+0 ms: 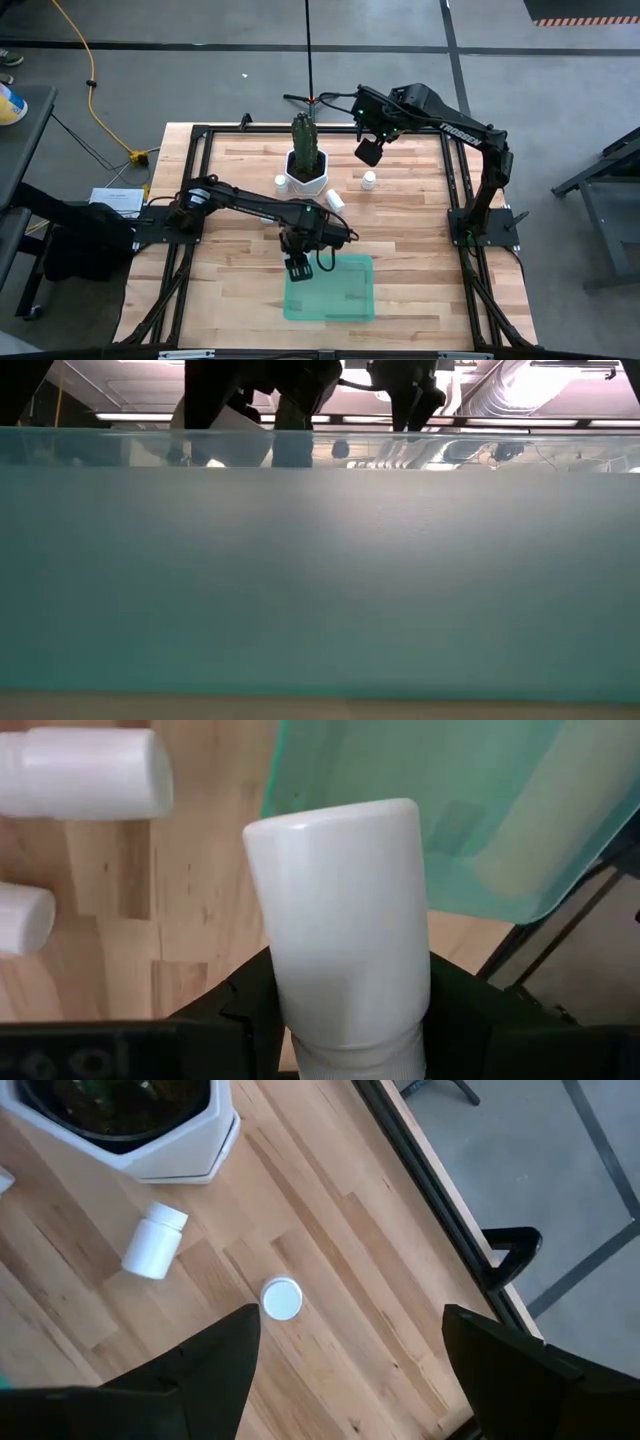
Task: Pick and place pill bottles into a basket
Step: Put the white pill bottle into the green bin
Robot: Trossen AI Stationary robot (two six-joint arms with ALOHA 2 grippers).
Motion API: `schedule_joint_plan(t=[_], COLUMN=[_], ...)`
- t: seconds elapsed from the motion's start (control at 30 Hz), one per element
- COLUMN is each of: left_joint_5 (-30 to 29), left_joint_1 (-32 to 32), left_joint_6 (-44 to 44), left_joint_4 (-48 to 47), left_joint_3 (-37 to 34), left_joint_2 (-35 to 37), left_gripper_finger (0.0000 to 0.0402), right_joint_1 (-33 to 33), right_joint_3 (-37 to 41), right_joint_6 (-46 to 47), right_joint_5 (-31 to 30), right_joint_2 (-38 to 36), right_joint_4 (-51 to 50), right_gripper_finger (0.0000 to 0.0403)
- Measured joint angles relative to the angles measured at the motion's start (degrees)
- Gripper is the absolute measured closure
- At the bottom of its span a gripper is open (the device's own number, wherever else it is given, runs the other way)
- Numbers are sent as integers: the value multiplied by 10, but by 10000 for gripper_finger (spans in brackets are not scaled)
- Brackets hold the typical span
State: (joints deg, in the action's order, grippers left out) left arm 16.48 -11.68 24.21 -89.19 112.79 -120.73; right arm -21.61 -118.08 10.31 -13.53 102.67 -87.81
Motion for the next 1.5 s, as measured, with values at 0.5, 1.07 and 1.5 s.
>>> schedule_joint_plan(t=[0.5,1.07,1.5], left_joint_5=[40,43,4], left_joint_1=[-27,-30,-11], left_joint_6=[20,15,10], left_joint_4=[58,82,57], left_joint_3=[0,-1,11], left_joint_2=[-32,-45,-41], left_gripper_finger=[193,84,179], right_joint_1=[0,0,0], right_joint_3=[0,0,0], right_joint_6=[-5,-5,-9], right_joint_5=[-3,2,3], right_joint_2=[0,0,0], right_joint_4=[4,2,2], right_gripper_finger=[100,100,100])
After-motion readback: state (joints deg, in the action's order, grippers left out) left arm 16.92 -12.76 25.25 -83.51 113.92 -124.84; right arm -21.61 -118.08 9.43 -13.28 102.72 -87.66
